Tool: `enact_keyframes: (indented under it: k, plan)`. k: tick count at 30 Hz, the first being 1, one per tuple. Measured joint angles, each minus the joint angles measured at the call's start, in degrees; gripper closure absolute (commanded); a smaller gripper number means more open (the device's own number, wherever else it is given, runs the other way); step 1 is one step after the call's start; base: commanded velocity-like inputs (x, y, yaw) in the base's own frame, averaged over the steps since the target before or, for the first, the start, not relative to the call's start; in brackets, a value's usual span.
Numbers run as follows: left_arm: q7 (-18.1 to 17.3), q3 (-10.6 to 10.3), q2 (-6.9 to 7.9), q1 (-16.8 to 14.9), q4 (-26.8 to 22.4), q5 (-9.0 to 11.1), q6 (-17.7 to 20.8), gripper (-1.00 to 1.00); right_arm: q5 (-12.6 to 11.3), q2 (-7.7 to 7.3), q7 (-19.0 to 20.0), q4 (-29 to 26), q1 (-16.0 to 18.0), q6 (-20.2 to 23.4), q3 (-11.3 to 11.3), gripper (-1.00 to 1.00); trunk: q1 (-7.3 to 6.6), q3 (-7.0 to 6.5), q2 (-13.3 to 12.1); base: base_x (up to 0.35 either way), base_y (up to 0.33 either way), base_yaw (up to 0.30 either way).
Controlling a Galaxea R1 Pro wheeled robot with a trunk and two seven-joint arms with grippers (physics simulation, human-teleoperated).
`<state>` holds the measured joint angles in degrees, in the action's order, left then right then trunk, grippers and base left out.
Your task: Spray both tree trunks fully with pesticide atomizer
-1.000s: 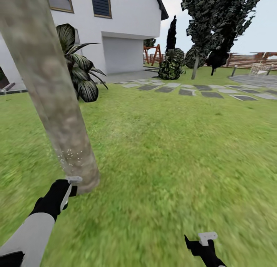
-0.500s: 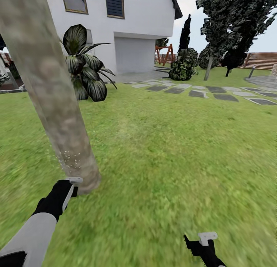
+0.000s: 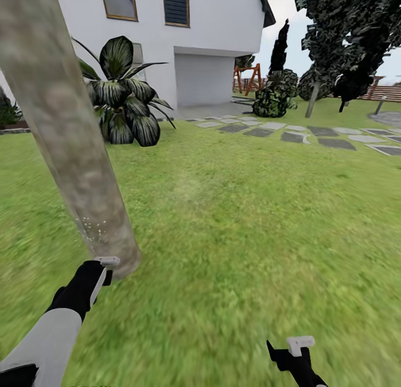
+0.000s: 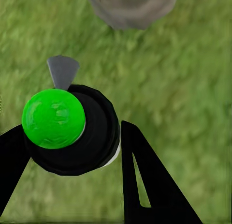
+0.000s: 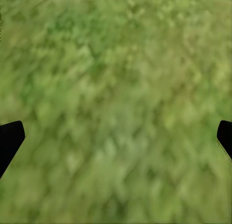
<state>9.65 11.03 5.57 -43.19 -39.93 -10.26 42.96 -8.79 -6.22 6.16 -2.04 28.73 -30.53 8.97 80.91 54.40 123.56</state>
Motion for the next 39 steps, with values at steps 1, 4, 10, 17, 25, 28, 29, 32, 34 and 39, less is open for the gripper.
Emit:
enact_keyframes:
  k: [1,4,10,17,25,28,29,32,34,39]
  plan:
    - [0.0,0.0,0.01,0.0,0.0,0.0,0.0,1.00,0.0,0.00,0.0,0.0,0.0,0.0,0.0,-1.00,0.00,0.00,0.0,0.142,-0.276,0.276]
    - [0.0,0.0,0.01,0.0,0.0,0.0,0.0,1.00,0.0,0.00,0.0,0.0,0.0,0.0,0.0,-1.00,0.00,0.00,0.0,0.160,-0.266,0.277]
    - [0.0,0.0,-0.07,0.0,0.0,0.1,0.0,1.00,0.0,0.00,0.0,0.0,0.0,0.0,0.0,-1.00,-0.01,0.00,0.0,0.175,-0.255,0.270]
    - [0.0,0.0,-0.09,0.0,0.0,0.1,-0.1,1.00,0.0,-0.01,0.0,0.0,0.0,0.0,0.0,-1.00,0.00,0.00,0.0,0.131,-0.263,0.036]
    - [0.0,0.0,-0.07,0.0,0.0,0.1,-0.1,1.00,0.0,0.00,0.0,0.0,0.0,0.0,0.0,-1.00,0.00,0.00,0.0,0.089,-0.276,0.137]
    - [0.0,0.0,-0.07,0.0,0.0,0.1,-0.1,1.00,0.0,0.01,0.0,0.0,0.0,0.0,0.0,-1.00,0.00,0.00,0.0,0.123,-0.276,0.275]
    - [0.0,0.0,-0.07,0.0,0.0,0.1,-0.1,1.00,0.0,0.01,0.0,0.0,0.0,0.0,0.0,-1.00,0.00,0.00,0.0,0.149,-0.270,0.277]
    - [0.0,0.0,-0.07,0.0,0.0,0.1,-0.1,1.00,0.0,0.00,0.0,0.0,0.0,0.0,0.0,-1.00,0.00,0.00,0.0,0.157,-0.267,0.277]
    - [0.0,0.0,-0.07,0.0,0.0,0.1,-0.1,1.00,0.0,0.03,0.0,0.0,0.0,0.0,0.0,-1.00,0.00,0.00,0.0,0.159,-0.266,0.277]
    - [0.0,0.0,-0.07,0.0,0.0,0.1,-0.1,1.00,0.0,0.05,0.0,0.0,0.0,0.0,0.0,-1.00,0.00,0.00,0.0,0.159,-0.264,0.277]
